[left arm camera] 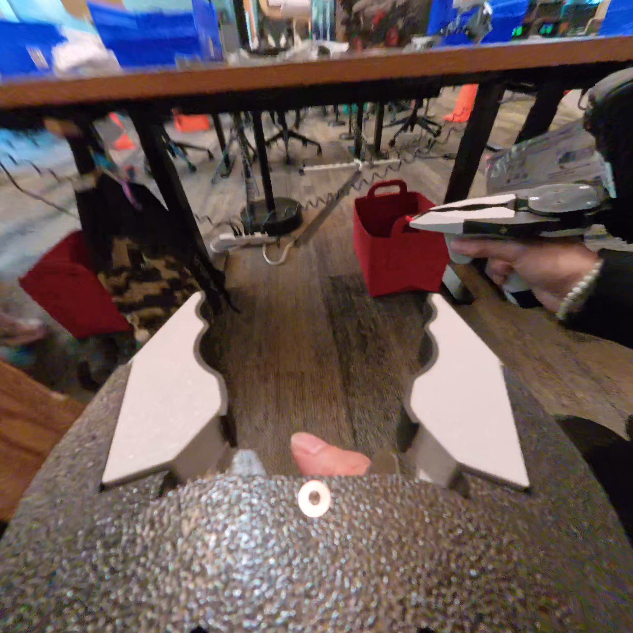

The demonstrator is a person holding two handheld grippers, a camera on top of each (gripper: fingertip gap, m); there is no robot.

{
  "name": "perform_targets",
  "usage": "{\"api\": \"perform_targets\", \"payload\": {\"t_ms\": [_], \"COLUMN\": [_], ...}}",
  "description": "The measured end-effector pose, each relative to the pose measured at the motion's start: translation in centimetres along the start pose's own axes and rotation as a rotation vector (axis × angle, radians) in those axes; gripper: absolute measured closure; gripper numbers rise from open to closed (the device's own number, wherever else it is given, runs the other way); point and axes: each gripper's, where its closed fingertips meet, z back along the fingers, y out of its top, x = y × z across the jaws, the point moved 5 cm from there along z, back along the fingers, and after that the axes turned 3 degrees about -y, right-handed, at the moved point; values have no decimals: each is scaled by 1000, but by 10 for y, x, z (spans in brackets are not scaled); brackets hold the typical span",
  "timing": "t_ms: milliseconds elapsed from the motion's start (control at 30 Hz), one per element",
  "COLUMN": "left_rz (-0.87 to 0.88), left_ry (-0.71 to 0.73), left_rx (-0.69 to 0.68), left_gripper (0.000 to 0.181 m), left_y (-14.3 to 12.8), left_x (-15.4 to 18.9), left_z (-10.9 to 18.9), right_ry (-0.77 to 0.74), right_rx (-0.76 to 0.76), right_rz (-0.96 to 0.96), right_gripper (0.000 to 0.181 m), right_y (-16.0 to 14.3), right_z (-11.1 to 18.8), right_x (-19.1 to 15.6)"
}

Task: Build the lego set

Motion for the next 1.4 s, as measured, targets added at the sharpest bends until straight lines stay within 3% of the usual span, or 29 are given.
{"api": "perform_targets", "payload": {"t_ms": [33,200,300,467,567,667,767,833,900,967,1033,1133,1233,1300,1400], "left_rz": [-38,-200,-215,-244,-240,-195,-190,-87,7,62,116,209,262,203,152], "left_ry": [18,69,-28,-83,-95,-78,-89,-56,-8,64,84,142,119,123,92], "left_rx": [25,53,2,-29,-144,-253,-341,-375,-338,-353,-373,-338,-174,-112,-235], "left_gripper": [51,60,56,57,54,63,56,57,58,61,60,61,69,73,71], "left_y": [9,61,97,174,192,174,120,86,72,68,66,69,82,80,61], "left_x": [-3,-38,-38,-22,-11,-14,-22,-22,-18,-18,-13,-5,11,11,6], "left_z": [-13,-90,-125,-137,-123,-84,-8,50,99,128,135,120,96,82,62], "right_ry": [-31,-173,-281,-408,-403,-380,-301,-268,-237,-209,-158,-123,-112,-146,-229], "right_rx": [6,102,126,79,57,34,36,14,11,9,-15,-29,-70,-117,-188], "right_rz": [22,53,88,37,-53,-3,62,102,99,115,151,211,244,279,257], "right_gripper": [179,178,178,178,178,178,178,178,178,178,178,178,178,178,178], "right_y": [6,70,106,140,153,162,173,170,172,175,178,186,182,169,133], "right_z": [-2,-35,-24,30,56,51,25,6,-6,-15,-22,-9,19,40,74], "right_x": [14,112,159,208,213,208,199,191,183,174,164,155,159,172,205]}}
